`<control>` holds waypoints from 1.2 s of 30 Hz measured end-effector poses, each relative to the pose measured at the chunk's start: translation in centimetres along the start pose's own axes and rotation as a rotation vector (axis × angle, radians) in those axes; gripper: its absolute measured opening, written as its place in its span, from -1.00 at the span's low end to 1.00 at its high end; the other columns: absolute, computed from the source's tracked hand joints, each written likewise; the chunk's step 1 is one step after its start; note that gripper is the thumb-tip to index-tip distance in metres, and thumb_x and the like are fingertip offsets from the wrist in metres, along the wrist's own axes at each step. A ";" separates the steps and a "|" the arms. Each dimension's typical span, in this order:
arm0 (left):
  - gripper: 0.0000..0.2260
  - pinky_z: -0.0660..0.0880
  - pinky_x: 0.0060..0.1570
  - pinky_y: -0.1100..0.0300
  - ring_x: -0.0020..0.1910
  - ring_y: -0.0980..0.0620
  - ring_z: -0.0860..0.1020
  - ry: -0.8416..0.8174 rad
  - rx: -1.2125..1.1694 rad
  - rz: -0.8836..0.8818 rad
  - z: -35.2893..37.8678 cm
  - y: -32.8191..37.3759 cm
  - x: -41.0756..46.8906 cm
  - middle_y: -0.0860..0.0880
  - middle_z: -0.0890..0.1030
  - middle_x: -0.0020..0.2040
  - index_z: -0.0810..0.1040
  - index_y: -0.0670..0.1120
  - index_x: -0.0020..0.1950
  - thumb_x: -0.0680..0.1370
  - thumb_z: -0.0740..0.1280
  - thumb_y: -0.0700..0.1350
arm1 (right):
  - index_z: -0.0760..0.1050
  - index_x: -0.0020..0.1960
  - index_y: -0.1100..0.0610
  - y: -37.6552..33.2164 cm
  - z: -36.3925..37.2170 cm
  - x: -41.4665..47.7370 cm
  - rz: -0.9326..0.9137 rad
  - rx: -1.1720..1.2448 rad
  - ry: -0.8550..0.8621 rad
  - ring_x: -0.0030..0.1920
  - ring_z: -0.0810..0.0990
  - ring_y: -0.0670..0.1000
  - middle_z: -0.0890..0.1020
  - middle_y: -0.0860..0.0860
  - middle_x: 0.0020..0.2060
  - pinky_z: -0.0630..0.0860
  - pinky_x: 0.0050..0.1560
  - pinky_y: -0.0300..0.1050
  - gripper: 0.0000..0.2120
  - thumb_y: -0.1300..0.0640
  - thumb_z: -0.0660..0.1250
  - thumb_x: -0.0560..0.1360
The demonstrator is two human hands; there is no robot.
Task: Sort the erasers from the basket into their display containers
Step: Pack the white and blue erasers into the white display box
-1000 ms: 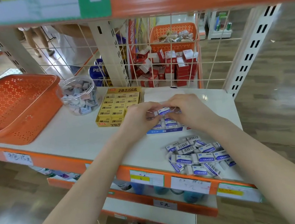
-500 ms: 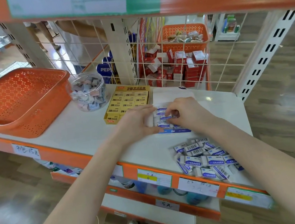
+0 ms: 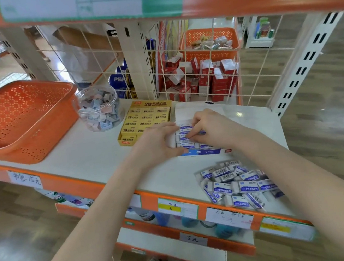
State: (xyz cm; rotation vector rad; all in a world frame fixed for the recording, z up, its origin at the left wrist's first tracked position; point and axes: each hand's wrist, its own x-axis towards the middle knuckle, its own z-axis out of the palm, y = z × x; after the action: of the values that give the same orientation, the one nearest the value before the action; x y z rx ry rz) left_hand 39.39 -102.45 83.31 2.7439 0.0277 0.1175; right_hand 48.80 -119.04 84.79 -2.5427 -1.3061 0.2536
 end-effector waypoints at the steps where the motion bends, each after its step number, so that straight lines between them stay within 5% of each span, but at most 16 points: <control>1: -0.41 0.16 0.38 0.24 0.39 0.10 0.34 -0.002 0.010 0.009 -0.1 0.2 0.0 0.06 0.40 0.42 0.43 0.00 0.40 0.41 0.45 0.11 | 0.59 0.18 -0.01 0.3 0.0 -0.2 -0.001 0.001 -0.012 0.14 0.36 0.02 0.48 0.03 0.08 0.36 0.16 -0.02 -0.76 0.05 0.29 0.54; 6: -0.58 0.21 0.14 0.40 0.22 0.10 0.45 0.038 -0.053 0.119 0.0 1.2 -0.3 0.09 0.54 0.23 0.54 0.01 0.26 0.42 0.47 0.00 | 0.50 0.29 0.00 1.5 0.0 -1.7 0.016 0.064 0.065 0.17 0.37 0.01 0.49 0.01 0.12 0.23 0.10 -0.22 -0.69 0.08 0.26 0.56; 13: -0.77 0.36 0.02 0.44 -0.06 0.23 0.50 -0.098 -0.235 0.300 0.8 5.3 0.3 0.09 0.63 0.00 0.65 -0.02 0.07 0.45 0.47 -0.01 | 0.62 0.12 0.03 4.0 -1.6 -5.5 0.099 0.105 0.191 0.04 0.50 0.01 0.59 0.02 0.00 0.29 0.02 -0.21 -0.80 0.09 0.30 0.54; 19: -0.74 0.43 0.10 0.18 0.01 0.20 0.48 -0.243 -0.178 0.363 2.5 9.8 1.2 0.16 0.61 0.04 0.61 0.08 0.11 0.47 0.37 0.14 | 0.62 0.11 0.01 5.6 -1.5 -9.3 0.198 0.144 0.208 -0.04 0.52 -0.06 0.62 0.00 -0.04 0.27 -0.09 -0.39 -0.80 0.14 0.31 0.53; 22: -0.69 0.35 0.04 0.27 0.01 0.24 0.43 -0.322 -0.097 0.407 3.2 11.4 1.9 0.17 0.59 0.10 0.59 0.08 0.16 0.49 0.35 0.18 | 0.64 0.06 0.00 6.2 -1.4 -11.3 0.249 0.155 0.237 -0.11 0.53 -0.10 0.62 -0.05 -0.08 0.29 -0.10 -0.51 -0.82 0.16 0.34 0.51; 30: -0.73 0.32 -0.05 0.26 0.03 0.16 0.49 -0.379 -0.001 0.427 4.2 13.6 3.8 0.17 0.62 0.03 0.62 0.08 0.13 0.48 0.36 0.14 | 0.65 0.05 -0.02 7.1 -1.8 -17.0 0.367 0.360 0.056 -0.03 0.57 -0.15 0.63 -0.15 -0.04 0.48 0.06 -0.25 -0.80 0.16 0.40 0.45; 36: -0.65 0.42 -0.01 0.22 -0.05 0.14 0.53 -0.537 0.097 0.440 4.1 15.2 4.7 0.14 0.64 0.05 0.60 0.06 0.18 0.45 0.41 0.15 | 0.66 0.02 -0.08 7.2 -1.0 -17.8 0.396 0.387 0.041 -0.16 0.50 -0.23 0.62 -0.19 -0.14 0.43 -0.10 -0.33 -0.80 0.08 0.47 0.40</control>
State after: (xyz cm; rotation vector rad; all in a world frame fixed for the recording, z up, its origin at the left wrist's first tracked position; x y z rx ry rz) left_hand 44.51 -117.89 85.77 2.7368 -0.7305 -0.5122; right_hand 44.29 -137.73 83.98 -2.4225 -0.6474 0.4778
